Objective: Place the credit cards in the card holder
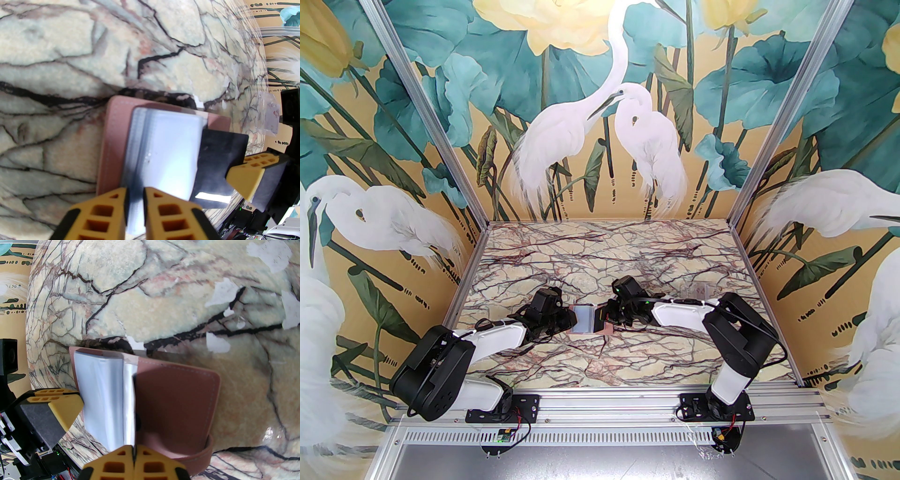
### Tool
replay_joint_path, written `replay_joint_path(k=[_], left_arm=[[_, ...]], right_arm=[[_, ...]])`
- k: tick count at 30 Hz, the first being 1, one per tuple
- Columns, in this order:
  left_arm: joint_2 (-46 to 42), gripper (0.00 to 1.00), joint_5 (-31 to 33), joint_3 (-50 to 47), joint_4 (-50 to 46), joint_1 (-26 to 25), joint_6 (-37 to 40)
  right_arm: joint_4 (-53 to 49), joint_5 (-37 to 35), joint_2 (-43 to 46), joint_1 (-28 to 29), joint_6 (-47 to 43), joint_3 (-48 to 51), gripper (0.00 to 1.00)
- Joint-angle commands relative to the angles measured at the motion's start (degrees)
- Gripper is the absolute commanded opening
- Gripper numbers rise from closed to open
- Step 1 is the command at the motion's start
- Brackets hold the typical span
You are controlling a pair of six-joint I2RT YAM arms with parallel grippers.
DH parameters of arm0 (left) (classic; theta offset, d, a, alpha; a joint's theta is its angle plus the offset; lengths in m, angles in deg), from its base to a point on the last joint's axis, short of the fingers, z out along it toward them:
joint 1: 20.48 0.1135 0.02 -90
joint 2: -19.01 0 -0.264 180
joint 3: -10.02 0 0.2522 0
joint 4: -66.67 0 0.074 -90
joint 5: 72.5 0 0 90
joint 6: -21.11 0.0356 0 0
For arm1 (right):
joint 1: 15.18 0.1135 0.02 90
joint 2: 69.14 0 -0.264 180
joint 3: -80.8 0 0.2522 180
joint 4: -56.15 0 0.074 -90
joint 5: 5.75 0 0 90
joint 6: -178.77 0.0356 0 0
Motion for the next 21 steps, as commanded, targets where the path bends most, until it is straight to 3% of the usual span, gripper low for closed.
replay_joint_path(k=[1,9,21], left_arm=[[1.6,0.15,2.6,-0.1,-2.7,0.4,-0.2],[1.2,0.07,3.3,-1.1,-2.6,0.4,-1.1],[1.8,0.06,3.1,-1.4,-2.0,0.4,-1.1]], right_arm=[[0.4,0.6,1.0,-0.3,-1.1,1.4,0.0],[4.7,3.1,1.5,-1.1,0.2,1.7,0.0],[10.1,4.4,0.9,-1.7,2.7,1.3,0.0]])
